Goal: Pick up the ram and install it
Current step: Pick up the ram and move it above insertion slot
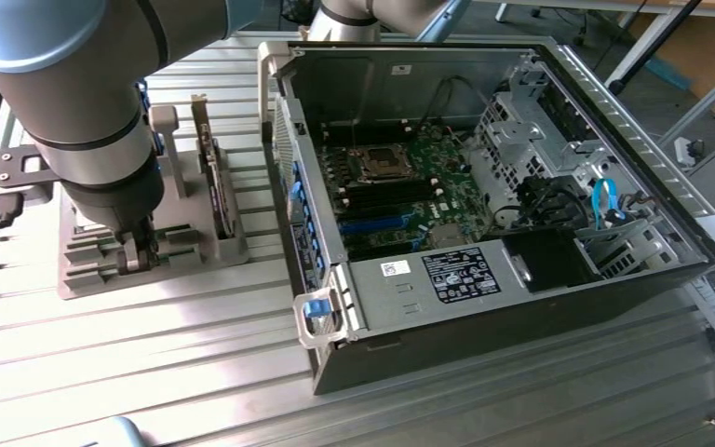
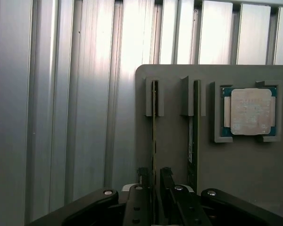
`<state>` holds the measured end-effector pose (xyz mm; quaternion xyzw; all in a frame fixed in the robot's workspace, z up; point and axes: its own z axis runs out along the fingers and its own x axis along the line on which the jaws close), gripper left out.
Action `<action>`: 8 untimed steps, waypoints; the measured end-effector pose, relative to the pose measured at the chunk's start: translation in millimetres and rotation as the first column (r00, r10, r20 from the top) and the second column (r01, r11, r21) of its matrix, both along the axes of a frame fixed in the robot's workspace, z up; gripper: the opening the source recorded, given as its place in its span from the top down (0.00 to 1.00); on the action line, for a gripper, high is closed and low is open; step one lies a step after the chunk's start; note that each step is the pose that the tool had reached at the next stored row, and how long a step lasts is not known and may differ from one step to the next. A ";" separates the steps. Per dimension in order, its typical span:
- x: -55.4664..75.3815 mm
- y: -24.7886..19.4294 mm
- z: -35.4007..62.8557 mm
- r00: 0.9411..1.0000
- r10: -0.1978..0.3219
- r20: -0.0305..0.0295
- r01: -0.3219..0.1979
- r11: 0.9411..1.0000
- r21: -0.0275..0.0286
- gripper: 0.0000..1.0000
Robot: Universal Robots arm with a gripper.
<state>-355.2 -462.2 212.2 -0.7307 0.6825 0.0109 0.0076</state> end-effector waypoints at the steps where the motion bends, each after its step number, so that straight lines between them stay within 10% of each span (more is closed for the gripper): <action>1: 0.0 0.0 0.0 1.000 0.000 0.000 0.000 1.000 0.000 0.76; 8: 0.1 0.4 0.0 1.000 0.000 0.000 0.000 1.000 0.000 0.76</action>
